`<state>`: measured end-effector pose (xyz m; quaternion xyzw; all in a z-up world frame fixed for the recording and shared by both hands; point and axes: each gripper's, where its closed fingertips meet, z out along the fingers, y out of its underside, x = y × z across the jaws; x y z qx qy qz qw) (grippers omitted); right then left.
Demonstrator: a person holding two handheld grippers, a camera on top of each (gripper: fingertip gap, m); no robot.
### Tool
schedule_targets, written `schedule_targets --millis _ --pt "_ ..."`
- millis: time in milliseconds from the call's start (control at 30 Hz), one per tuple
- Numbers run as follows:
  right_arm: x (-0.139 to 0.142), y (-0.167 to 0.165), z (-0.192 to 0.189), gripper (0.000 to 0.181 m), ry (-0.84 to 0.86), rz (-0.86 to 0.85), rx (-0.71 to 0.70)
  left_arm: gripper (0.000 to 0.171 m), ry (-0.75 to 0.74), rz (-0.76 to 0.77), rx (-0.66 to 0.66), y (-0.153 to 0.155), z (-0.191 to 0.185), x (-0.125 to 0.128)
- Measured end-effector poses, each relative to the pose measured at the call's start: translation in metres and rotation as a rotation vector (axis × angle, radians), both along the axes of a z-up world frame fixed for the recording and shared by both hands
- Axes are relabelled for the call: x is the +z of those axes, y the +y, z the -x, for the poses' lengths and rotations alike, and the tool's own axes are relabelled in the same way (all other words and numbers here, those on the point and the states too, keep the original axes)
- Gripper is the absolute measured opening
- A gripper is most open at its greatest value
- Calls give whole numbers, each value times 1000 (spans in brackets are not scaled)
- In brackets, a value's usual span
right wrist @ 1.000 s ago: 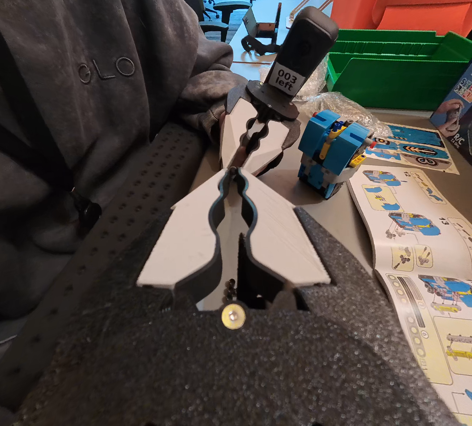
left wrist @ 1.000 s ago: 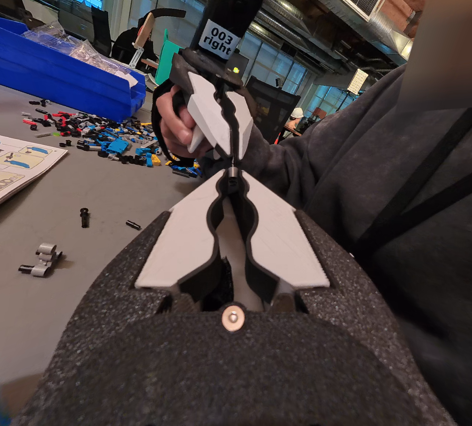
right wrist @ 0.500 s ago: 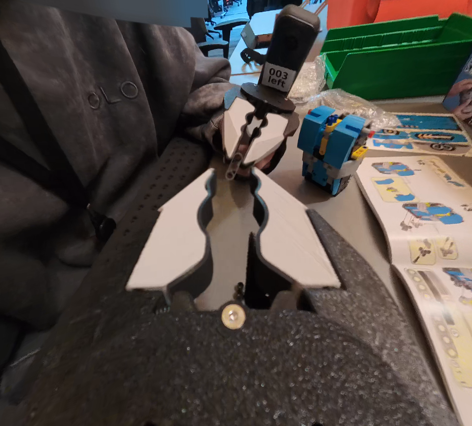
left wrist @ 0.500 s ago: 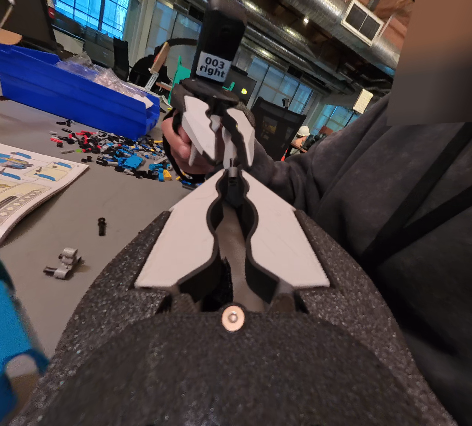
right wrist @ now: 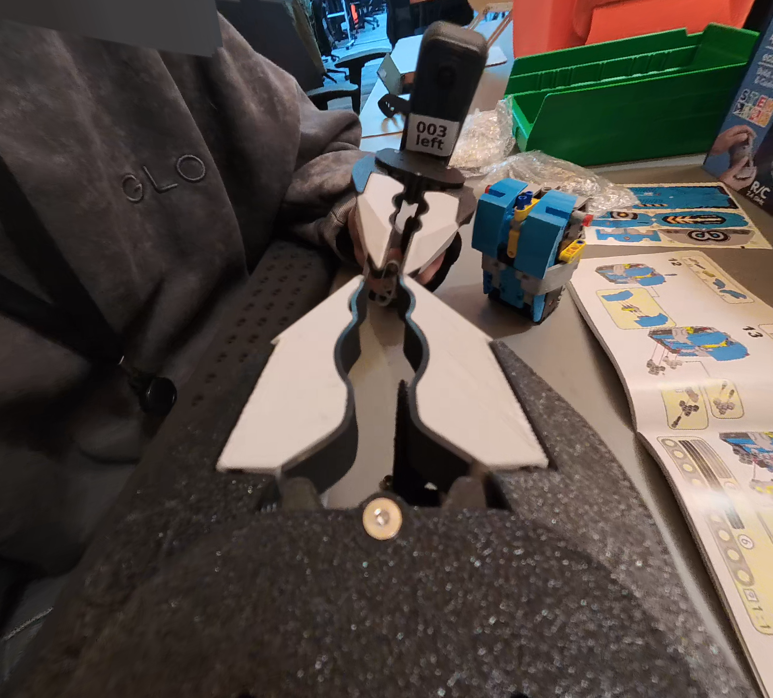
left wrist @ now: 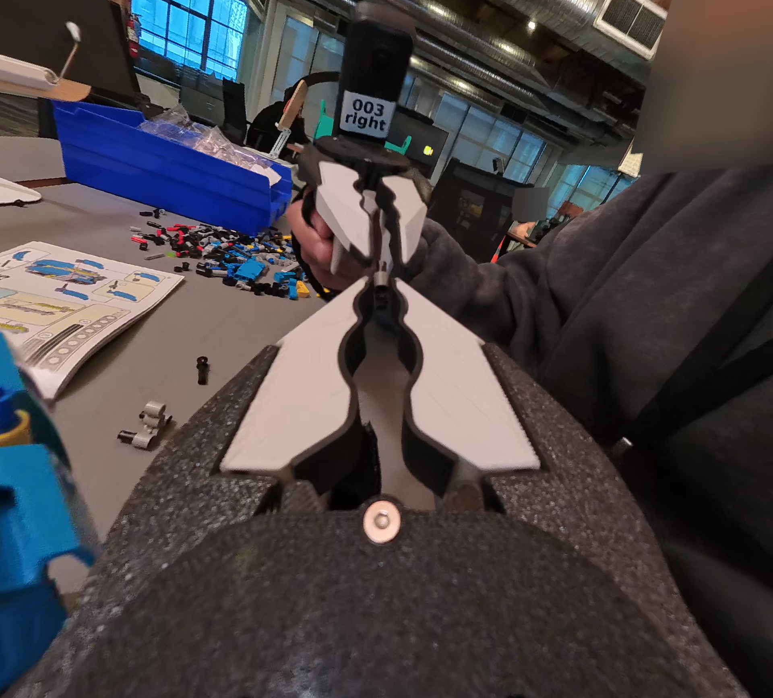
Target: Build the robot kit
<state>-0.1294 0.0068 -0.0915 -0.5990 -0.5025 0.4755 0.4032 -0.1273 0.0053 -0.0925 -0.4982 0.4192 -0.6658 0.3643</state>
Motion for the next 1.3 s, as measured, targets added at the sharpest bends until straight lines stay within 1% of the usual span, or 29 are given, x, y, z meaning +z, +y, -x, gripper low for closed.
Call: schedule_targets --millis 133,167,367,433,500,633,700,933,1233,1300 --pt "-4 -2 3 11 -20 -1 7 7 29 -60 -3 -8 -4 -5" --pt "-6 -4 4 6 -26 -3 20 7 32 -62 -5 -8 -4 -6" --pt "-4 2 3 4 -35 -41 -26 7 21 -15 13 -2 -4 -4" --pt "3 4 3 4 10 -24 -35 19 25 1 15 -1 -5 -5" --pt "10 6 3 4 55 -5 -40 21 25 11 -1 -3 -5 -5" --pt "9 5 7 4 58 -4 -36 18 11 11 -13 -6 -5 -3" --pt "7 3 10 4 50 -11 -33 7 15 9 -20 -8 -5 -4" --pt "8 8 5 4 51 -17 -54 7 -6 31 5 -2 -3 -1" --pt "5 8 4 5 29 -12 -53 7 23 11 3 -1 -3 -5" --pt "-1 17 -9 15 -26 0 -90 7 36 3 17 1 -4 -7"
